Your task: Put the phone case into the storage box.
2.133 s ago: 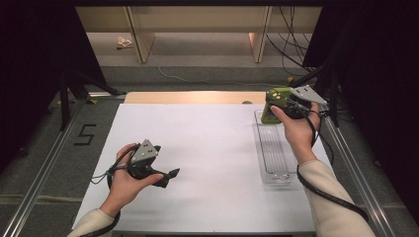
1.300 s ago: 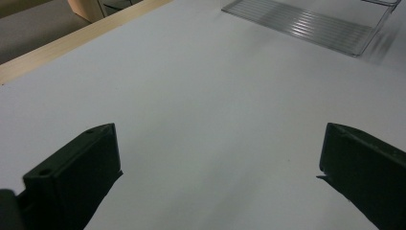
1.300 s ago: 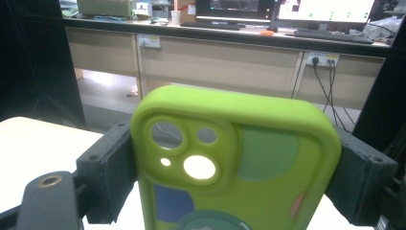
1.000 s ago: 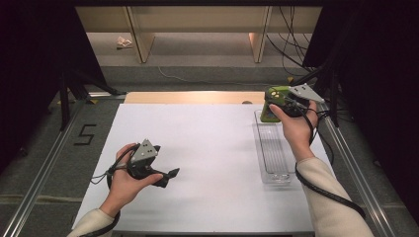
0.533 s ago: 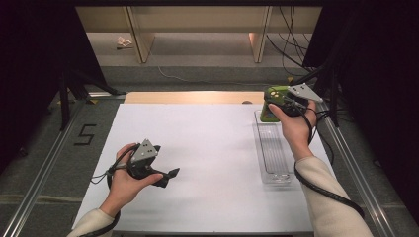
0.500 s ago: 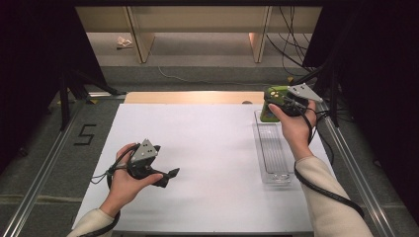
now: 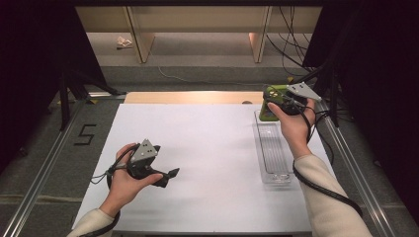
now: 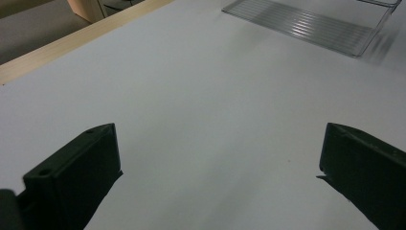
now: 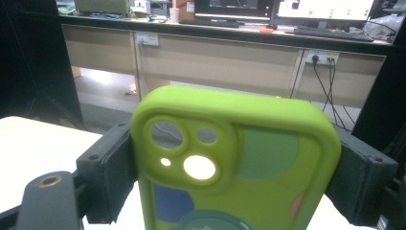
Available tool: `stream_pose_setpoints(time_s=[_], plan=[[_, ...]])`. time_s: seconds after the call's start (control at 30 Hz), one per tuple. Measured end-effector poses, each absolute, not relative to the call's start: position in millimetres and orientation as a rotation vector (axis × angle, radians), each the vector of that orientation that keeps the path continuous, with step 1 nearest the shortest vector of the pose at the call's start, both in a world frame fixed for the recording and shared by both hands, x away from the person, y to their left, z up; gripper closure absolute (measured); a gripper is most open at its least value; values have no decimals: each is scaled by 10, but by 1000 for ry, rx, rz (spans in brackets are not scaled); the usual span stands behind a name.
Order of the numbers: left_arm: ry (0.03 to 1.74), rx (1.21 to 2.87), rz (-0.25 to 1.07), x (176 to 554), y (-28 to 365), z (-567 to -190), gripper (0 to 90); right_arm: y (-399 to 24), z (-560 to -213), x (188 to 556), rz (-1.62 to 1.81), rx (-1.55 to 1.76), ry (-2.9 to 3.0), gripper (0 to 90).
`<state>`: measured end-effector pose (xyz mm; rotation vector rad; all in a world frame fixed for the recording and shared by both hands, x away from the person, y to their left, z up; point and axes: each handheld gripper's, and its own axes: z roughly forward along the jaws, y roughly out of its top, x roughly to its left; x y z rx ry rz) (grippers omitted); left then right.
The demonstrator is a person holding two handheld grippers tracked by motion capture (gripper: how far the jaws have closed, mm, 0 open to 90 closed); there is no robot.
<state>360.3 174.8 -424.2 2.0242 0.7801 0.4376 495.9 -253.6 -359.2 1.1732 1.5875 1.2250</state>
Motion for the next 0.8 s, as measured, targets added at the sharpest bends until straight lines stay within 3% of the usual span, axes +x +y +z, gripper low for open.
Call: stream_pose_setpoints(time_s=[0.8], plan=[[781, 2021, 431, 3608, 1751, -4251, 0, -2489, -3648, 5035, 1216, 1185, 1599, 168]])
